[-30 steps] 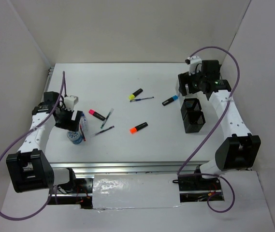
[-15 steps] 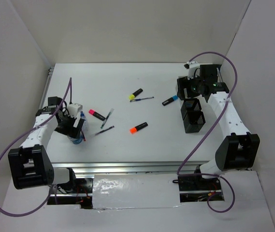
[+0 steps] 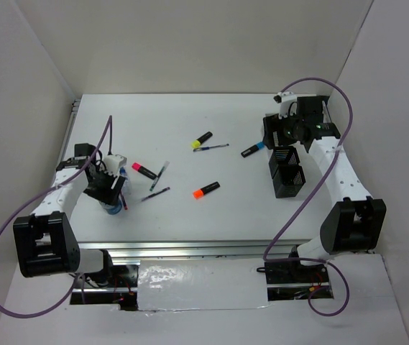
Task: Sort the stationery into containers
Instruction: Pick up the stationery from the center of the board, then place the stationery at the center of the board.
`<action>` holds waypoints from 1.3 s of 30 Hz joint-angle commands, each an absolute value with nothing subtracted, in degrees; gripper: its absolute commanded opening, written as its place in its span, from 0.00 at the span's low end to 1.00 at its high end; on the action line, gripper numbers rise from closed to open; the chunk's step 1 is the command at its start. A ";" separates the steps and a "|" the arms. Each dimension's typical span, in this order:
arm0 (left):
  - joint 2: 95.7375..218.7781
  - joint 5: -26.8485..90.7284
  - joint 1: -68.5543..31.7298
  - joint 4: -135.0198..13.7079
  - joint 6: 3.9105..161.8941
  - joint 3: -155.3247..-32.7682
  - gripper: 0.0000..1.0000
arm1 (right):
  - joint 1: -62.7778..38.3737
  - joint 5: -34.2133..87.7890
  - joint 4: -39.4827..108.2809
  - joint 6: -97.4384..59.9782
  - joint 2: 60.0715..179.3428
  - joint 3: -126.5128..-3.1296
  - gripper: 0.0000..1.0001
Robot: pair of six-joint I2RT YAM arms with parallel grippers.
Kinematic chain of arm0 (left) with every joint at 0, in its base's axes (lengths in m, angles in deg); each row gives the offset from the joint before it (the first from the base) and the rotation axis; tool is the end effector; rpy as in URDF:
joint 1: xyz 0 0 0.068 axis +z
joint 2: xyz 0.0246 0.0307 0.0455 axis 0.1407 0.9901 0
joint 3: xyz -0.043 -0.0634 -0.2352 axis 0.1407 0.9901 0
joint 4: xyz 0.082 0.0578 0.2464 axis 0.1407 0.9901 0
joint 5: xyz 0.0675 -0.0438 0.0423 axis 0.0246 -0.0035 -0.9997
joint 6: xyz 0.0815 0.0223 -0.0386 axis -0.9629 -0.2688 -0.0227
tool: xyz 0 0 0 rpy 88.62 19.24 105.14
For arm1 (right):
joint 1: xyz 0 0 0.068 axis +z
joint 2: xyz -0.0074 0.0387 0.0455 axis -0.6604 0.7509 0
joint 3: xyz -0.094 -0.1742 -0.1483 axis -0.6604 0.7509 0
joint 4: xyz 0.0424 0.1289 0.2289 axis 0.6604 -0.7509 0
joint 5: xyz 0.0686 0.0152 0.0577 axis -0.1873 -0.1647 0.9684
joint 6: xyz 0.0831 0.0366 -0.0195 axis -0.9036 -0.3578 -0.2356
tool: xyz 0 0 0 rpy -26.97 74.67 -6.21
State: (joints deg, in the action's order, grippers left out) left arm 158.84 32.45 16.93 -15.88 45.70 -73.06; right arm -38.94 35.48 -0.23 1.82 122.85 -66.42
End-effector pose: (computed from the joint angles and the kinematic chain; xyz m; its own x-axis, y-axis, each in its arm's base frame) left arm 0.2738 0.0296 0.1445 -0.8706 0.2972 -0.3922 0.3104 0.9501 0.0308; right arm 0.3644 0.0389 0.2754 -0.5932 -0.2528 -0.7643 -0.4005 0.9163 0.0077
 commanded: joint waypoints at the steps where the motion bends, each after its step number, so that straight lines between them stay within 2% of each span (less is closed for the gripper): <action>1: 156.74 33.26 16.53 -11.80 43.46 -77.41 0.40 | -38.60 36.90 0.80 1.53 120.72 -65.56 0.83; 5: 156.82 35.02 14.33 -6.79 43.63 -87.69 0.35 | -38.60 38.39 1.24 0.92 119.93 -64.42 0.83; 9: 159.01 35.36 5.92 -4.24 46.27 -97.62 0.33 | -38.78 39.62 2.12 -0.05 118.52 -62.76 0.82; 19: 177.18 33.44 -12.81 -4.94 57.86 -116.78 0.25 | -40.53 40.15 2.39 -0.49 114.83 -60.12 0.82; 25: 186.43 27.81 -22.22 -10.73 63.50 -123.12 0.26 | -40.89 40.42 2.91 -1.19 113.16 -58.18 0.82; 32: 197.58 25.52 -25.05 -14.69 67.01 -128.91 0.26 | -40.89 40.68 3.35 -2.07 112.63 -57.04 0.82; 39: 202.08 24.03 -25.22 -18.47 68.86 -128.67 0.26 | -40.45 41.65 4.32 -2.95 112.46 -55.46 0.82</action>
State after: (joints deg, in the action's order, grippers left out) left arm 202.23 25.26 -25.36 -14.63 66.87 -127.22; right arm -40.62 40.53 1.43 -2.05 114.83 -56.47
